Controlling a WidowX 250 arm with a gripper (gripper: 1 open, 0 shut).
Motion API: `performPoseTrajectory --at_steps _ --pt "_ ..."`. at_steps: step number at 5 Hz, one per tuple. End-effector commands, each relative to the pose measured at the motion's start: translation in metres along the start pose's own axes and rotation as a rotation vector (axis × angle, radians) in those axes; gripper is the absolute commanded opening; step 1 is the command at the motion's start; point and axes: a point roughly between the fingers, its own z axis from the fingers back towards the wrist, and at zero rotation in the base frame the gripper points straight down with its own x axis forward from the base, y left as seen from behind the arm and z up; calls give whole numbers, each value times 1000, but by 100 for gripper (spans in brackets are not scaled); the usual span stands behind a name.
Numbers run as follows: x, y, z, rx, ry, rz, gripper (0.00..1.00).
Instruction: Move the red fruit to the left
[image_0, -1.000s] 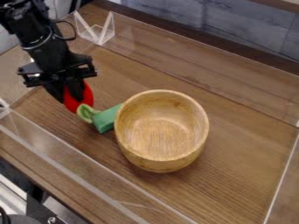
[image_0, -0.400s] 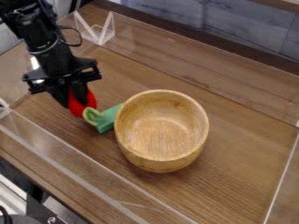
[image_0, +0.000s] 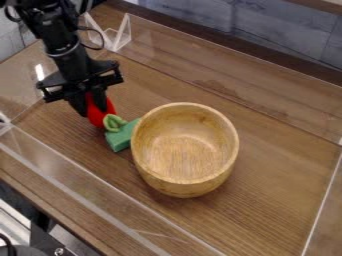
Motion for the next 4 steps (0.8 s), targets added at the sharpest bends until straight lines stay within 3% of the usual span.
performPoseTrajectory --at_steps 1,2,4 --pt "15 -10 11 6 -46 22 0" --pt "18 -14 10 19 -44 54 0" --pt "19 0 5 42 -43 165 0"
